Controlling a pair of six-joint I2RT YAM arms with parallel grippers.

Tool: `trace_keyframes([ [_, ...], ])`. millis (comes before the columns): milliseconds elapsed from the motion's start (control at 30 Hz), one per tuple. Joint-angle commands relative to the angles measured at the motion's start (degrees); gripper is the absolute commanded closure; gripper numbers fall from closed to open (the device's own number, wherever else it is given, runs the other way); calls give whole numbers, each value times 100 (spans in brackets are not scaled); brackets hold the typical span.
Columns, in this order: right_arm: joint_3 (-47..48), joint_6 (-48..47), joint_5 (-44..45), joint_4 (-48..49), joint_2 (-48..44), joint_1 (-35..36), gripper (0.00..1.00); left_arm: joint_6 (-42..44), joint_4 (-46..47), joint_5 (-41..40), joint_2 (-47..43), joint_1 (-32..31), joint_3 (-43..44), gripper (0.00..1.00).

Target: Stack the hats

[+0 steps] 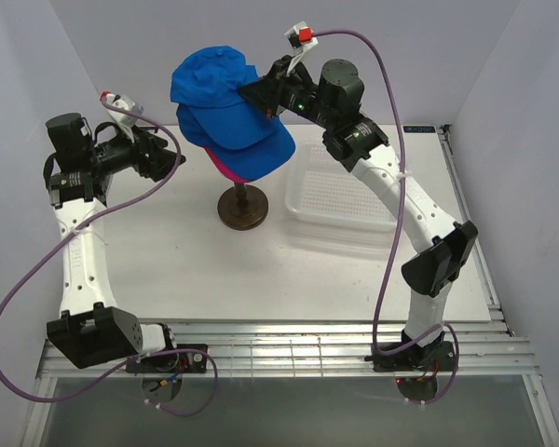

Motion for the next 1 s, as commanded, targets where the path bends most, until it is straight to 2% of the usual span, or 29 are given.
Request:
trace_keyframes([
  [0, -123, -248, -190, -155, -373, -86, 92, -164, 452, -402, 69, -9, 310, 22],
  [200, 509, -336, -507, -658, -65, -104, 92, -524, 1146, -632, 271, -9, 486, 18],
  [400, 19, -344, -762, -746, -144, -104, 92, -735, 1885, -632, 552, -9, 688, 17],
  [633, -62, -442, -666, -764, -223, -104, 92, -1263, 2877, -35, 833, -9, 784, 13],
  [867, -114, -398, -674, -711, -214, -104, 92, -929, 3362, 97, 1045, -105, 890, 13],
  [967, -167, -389, -622, -658, -232, -104, 92, -1043, 3634, 132, 1098, -175, 899, 16],
])
